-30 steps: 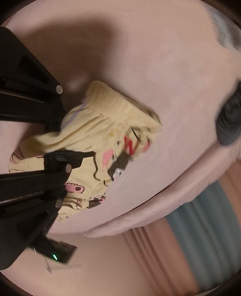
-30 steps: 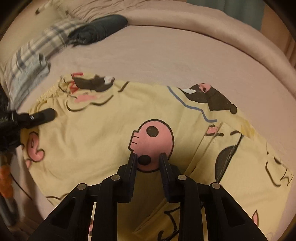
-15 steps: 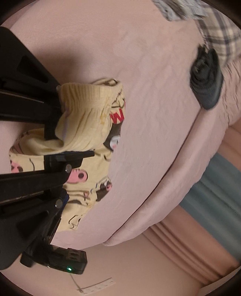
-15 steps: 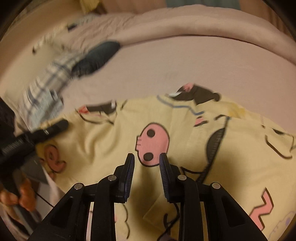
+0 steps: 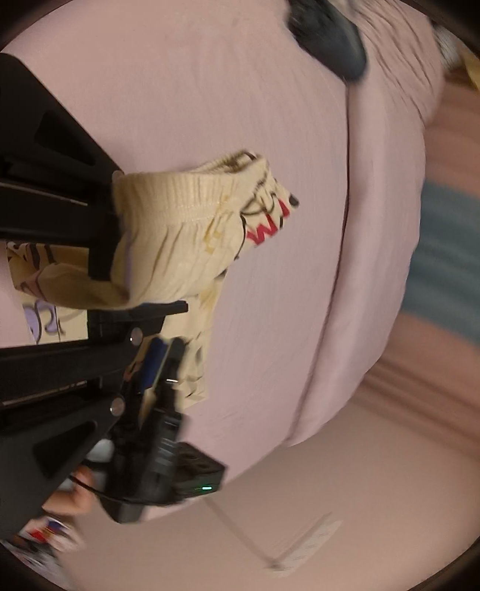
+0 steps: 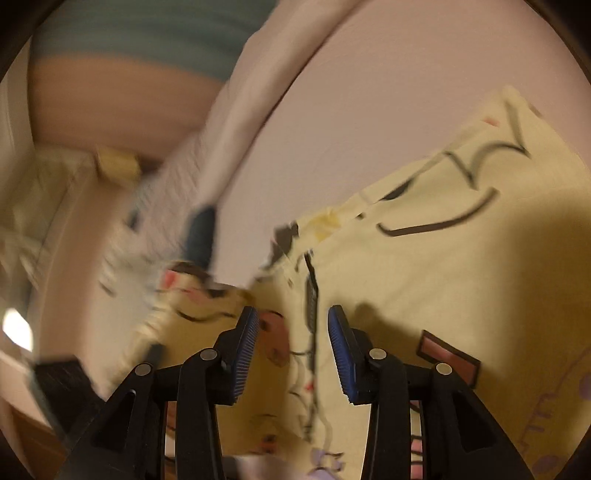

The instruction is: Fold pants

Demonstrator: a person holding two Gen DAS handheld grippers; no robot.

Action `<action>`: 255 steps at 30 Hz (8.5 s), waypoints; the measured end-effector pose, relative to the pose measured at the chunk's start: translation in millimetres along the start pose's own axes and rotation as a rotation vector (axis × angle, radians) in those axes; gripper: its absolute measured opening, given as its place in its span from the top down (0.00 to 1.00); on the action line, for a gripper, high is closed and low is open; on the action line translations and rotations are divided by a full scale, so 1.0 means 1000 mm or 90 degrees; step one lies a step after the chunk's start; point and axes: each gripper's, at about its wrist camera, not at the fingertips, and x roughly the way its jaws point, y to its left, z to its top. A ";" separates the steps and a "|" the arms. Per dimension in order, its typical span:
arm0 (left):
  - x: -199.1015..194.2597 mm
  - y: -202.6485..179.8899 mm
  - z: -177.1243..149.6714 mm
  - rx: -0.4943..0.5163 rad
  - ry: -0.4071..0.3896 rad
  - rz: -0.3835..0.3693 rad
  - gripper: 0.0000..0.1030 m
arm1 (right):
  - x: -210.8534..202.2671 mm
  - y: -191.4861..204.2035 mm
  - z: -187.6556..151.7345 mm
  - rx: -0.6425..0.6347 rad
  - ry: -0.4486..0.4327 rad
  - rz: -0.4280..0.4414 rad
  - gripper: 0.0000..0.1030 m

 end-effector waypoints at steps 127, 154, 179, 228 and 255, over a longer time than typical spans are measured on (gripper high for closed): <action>0.018 0.035 -0.029 -0.007 0.098 -0.098 0.85 | -0.048 0.047 0.008 -0.362 -0.017 -0.272 0.76; 0.108 0.043 0.136 0.069 -0.012 -0.060 0.85 | 0.011 0.102 0.161 -0.426 -0.169 -0.242 0.76; 0.174 0.097 0.111 0.040 0.076 0.044 0.34 | 0.026 0.005 0.205 -0.280 -0.076 -0.335 0.46; 0.181 0.045 0.075 0.152 0.100 0.084 0.31 | 0.058 0.037 0.148 -0.533 -0.075 -0.528 0.54; 0.191 0.039 0.103 0.151 0.082 0.075 0.26 | 0.094 0.052 0.225 -0.473 -0.057 -0.534 0.54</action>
